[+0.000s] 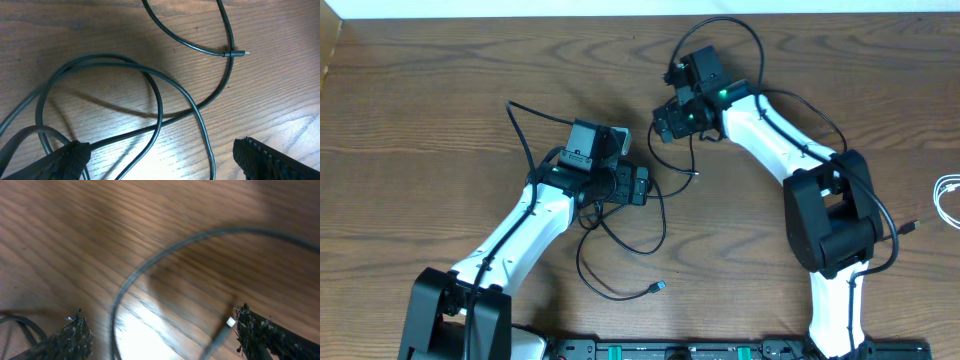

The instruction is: Untangle cables

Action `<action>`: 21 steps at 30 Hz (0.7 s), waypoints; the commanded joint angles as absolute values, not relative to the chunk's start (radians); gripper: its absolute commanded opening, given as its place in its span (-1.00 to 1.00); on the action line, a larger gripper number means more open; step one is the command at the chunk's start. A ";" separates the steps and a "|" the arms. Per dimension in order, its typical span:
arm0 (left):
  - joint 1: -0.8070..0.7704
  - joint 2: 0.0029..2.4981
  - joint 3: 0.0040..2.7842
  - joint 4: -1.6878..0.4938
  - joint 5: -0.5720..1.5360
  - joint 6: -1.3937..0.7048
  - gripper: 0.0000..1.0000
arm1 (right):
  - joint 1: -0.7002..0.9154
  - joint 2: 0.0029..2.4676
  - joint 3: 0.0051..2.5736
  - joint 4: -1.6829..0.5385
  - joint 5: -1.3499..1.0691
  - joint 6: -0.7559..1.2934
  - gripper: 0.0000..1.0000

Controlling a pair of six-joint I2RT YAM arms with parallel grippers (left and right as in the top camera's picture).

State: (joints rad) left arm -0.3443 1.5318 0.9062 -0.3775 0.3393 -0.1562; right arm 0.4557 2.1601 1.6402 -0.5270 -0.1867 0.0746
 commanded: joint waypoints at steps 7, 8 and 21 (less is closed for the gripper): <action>-0.344 1.534 0.899 -0.380 0.347 -0.146 0.96 | 0.501 2.231 1.640 -0.515 -0.126 -0.002 0.86; -0.344 1.534 0.899 -0.379 0.347 -0.146 0.96 | 0.501 2.245 1.640 -0.513 -0.126 -0.002 0.87; -0.344 1.534 0.899 -0.379 0.347 -0.146 0.96 | 0.524 2.291 1.640 -0.540 -0.111 -0.035 0.57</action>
State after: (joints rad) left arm -0.3443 1.5318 0.9062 -0.3775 0.3393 -0.1562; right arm 0.5034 2.2505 1.6421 -0.5125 -0.1127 -0.0113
